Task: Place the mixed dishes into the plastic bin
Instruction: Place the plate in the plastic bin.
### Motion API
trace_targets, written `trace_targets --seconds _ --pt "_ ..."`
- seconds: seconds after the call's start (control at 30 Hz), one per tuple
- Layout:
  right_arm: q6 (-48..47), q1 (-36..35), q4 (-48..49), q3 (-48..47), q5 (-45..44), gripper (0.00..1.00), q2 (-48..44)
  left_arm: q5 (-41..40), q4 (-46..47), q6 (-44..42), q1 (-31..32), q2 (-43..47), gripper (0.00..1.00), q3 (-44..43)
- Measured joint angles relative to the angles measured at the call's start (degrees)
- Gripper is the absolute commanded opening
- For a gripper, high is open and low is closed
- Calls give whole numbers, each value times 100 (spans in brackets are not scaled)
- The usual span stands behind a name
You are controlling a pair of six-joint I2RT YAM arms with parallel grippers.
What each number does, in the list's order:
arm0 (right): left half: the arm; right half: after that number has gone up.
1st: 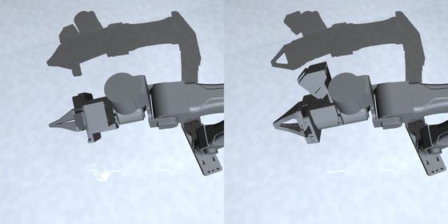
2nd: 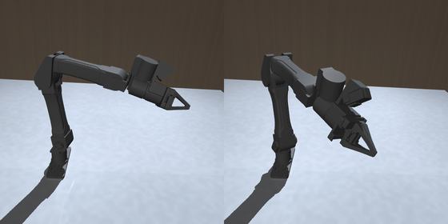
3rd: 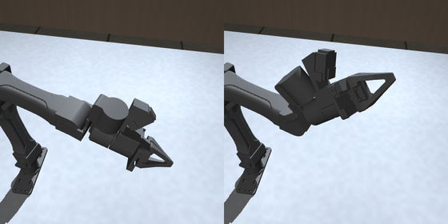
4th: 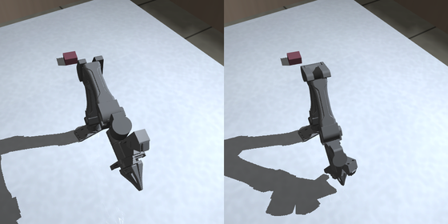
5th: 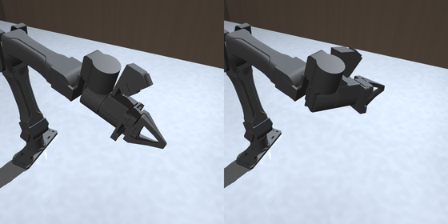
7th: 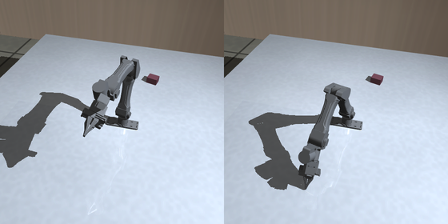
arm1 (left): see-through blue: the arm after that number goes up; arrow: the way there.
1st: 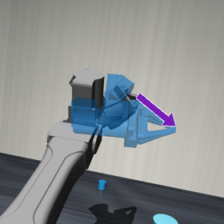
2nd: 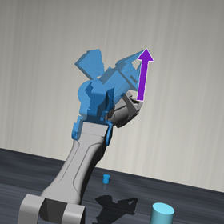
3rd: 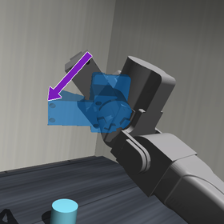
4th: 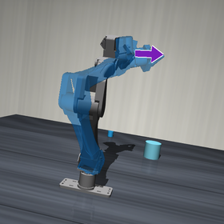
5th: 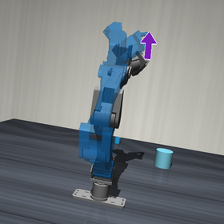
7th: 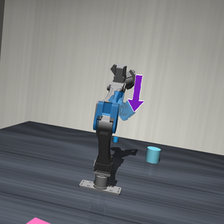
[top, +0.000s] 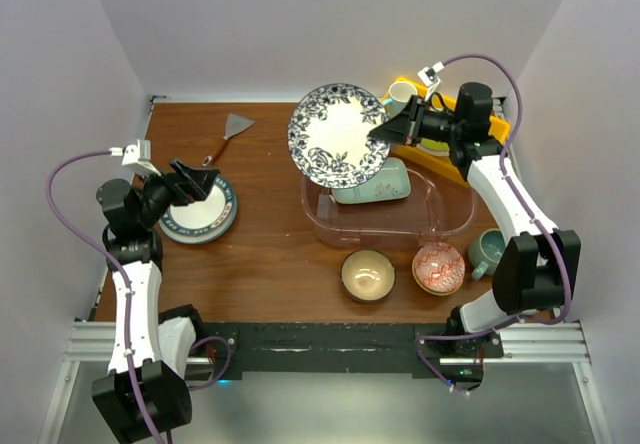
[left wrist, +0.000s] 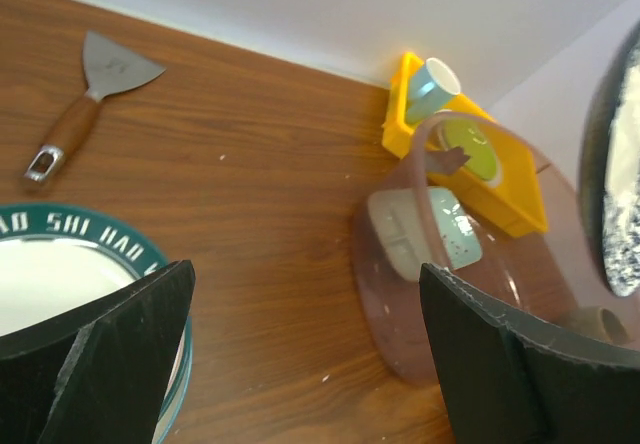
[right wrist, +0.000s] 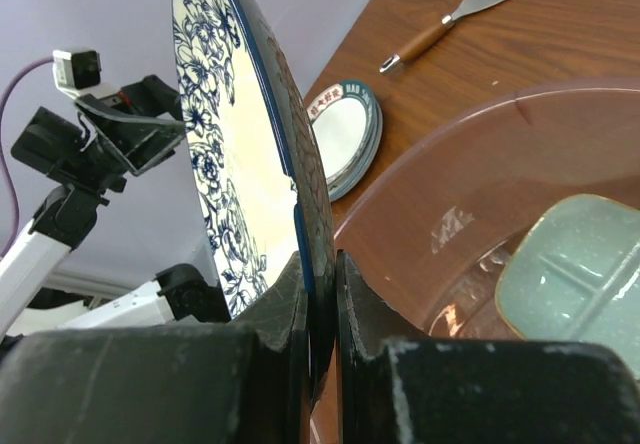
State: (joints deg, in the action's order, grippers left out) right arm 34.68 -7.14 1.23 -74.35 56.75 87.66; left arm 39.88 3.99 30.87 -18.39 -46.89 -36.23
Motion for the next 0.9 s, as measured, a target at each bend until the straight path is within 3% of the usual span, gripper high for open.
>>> trace_targets --seconds 0.33,0.9 --pt "-111 748 199 501 122 0 -181 -673 -463 -780 109 177 100 391" --pt "-647 1069 151 942 -57 0 -184 -763 -501 -820 133 164 100 426"
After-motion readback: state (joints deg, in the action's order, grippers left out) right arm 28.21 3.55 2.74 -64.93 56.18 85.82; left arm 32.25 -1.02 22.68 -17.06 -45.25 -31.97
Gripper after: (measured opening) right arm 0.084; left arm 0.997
